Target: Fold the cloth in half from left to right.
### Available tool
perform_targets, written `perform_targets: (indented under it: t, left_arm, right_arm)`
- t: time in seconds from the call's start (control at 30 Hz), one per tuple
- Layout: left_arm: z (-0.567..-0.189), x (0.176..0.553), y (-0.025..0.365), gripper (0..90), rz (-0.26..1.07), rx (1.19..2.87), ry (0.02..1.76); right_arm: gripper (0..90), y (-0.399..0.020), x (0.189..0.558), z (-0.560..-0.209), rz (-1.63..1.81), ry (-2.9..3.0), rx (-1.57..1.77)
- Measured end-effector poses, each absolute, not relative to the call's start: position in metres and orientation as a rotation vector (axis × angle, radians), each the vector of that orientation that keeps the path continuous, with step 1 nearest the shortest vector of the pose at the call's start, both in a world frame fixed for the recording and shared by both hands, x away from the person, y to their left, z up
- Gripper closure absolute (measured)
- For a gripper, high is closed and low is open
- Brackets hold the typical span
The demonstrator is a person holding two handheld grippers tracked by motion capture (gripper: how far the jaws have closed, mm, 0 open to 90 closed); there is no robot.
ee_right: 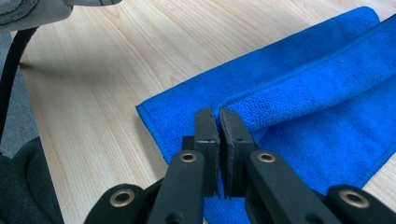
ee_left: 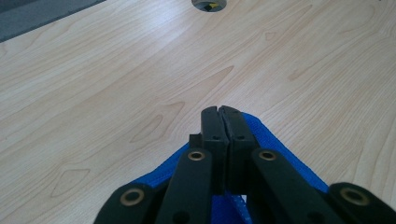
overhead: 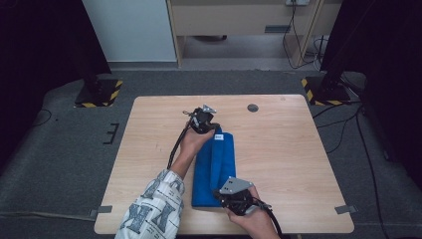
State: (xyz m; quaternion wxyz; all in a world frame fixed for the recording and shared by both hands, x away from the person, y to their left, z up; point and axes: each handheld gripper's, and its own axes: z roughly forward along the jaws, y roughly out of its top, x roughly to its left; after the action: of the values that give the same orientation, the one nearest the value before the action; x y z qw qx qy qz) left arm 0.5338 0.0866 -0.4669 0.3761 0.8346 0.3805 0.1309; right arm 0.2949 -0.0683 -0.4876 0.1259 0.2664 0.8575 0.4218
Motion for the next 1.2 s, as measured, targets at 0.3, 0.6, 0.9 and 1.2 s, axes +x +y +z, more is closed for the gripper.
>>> perform_targets:
  t: [0.3, 0.6, 0.9, 1.2]
  left_arm:
    - [-0.475, 0.535, 0.082, 88.7, 0.333, 2.152, 0.987]
    - [-0.483, 0.539, 0.081, 88.0, 0.309, 2.164, 0.998]
    - [-0.494, 0.54, 0.072, 86.4, 0.259, 2.149, 0.993]
    - [-0.493, 0.538, 0.069, 83.4, 0.243, 2.135, 0.988]
  right_arm:
    - [86.7, -0.074, 0.293, -0.492, 1.214, 2.502, 0.797]
    - [86.6, -0.079, 0.297, -0.501, 1.19, 2.513, 0.816]
    - [84.5, -0.084, 0.297, -0.505, 1.168, 2.519, 0.839]
    - [77.1, -0.09, 0.298, -0.508, 1.137, 2.531, 0.881]
